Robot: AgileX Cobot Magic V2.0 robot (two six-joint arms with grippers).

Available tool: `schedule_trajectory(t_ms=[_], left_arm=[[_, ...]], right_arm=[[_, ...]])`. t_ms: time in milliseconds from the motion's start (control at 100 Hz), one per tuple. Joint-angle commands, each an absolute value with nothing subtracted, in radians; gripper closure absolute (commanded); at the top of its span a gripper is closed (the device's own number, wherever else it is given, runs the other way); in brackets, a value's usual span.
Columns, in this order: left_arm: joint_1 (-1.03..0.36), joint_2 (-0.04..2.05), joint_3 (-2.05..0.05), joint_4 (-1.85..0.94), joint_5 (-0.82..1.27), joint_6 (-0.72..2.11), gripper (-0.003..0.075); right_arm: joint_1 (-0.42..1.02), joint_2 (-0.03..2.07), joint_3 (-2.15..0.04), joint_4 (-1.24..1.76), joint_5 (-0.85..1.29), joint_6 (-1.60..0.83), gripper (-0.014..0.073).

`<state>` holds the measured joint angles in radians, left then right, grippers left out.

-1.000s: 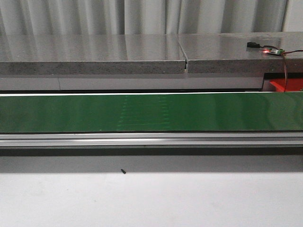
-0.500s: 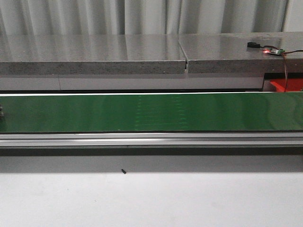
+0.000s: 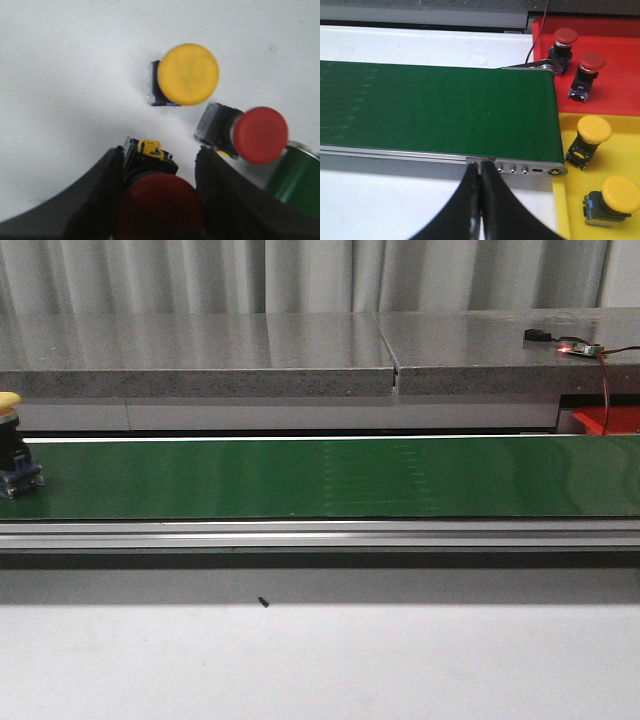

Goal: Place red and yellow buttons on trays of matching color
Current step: 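Grasp a red button with the left gripper and place it on the belt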

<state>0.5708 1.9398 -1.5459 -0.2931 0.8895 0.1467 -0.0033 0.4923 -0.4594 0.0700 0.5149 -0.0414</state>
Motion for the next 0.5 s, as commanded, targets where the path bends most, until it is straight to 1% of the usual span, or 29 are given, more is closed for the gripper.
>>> schedule_trajectory(t_ms=[0, 220, 490], left_arm=[[0.561, 1.801, -1.512, -0.336, 0.855, 0.165, 0.0491], [0.489, 1.599, -1.356, -0.336, 0.778, 0.165, 0.0492], [0.361, 1.578, -1.343, -0.336, 0.812, 0.165, 0.0492]], right_arm=[[-0.002, 0.492, -0.484, 0.067, 0.448, -0.046, 0.0661], [-0.002, 0.492, -0.484, 0.067, 0.448, -0.046, 0.0661], [-0.002, 0.492, -0.484, 0.067, 0.449, -0.046, 0.0661]])
